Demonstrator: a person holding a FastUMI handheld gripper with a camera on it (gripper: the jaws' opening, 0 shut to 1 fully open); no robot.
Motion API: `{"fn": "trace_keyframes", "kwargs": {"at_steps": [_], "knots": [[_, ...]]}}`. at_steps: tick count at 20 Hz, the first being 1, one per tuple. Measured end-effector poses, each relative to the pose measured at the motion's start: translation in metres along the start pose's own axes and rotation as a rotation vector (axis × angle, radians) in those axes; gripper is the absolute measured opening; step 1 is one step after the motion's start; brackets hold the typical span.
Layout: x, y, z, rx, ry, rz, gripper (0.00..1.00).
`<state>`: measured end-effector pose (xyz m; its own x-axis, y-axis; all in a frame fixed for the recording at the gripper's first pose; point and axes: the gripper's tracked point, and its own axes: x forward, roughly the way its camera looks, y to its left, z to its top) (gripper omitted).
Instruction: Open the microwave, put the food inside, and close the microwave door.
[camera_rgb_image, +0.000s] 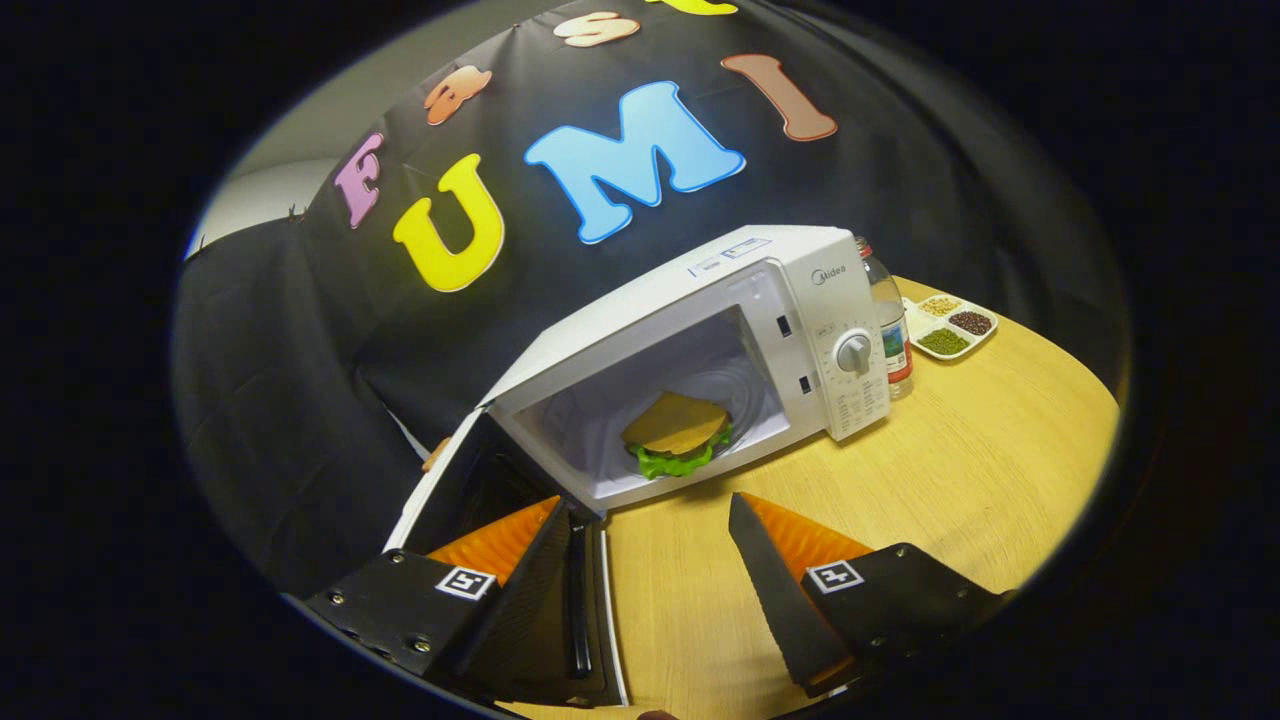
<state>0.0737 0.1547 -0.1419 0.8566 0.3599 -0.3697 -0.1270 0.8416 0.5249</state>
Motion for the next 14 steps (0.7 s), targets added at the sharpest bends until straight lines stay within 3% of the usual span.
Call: {"fn": "trace_keyframes", "kwargs": {"at_steps": [7,8,11,12,14], "knots": [[-0.082,0.104,0.0,-0.244,-0.057,0.283,0.95],[-0.095,0.119,-0.003,-0.274,-0.06,0.325,0.85],[-0.118,0.157,-0.018,-0.339,-0.069,0.428,0.74],[-0.123,0.167,-0.024,-0.352,-0.067,0.454,0.59],[-0.132,0.189,-0.046,-0.409,-0.029,0.523,0.44]]}}
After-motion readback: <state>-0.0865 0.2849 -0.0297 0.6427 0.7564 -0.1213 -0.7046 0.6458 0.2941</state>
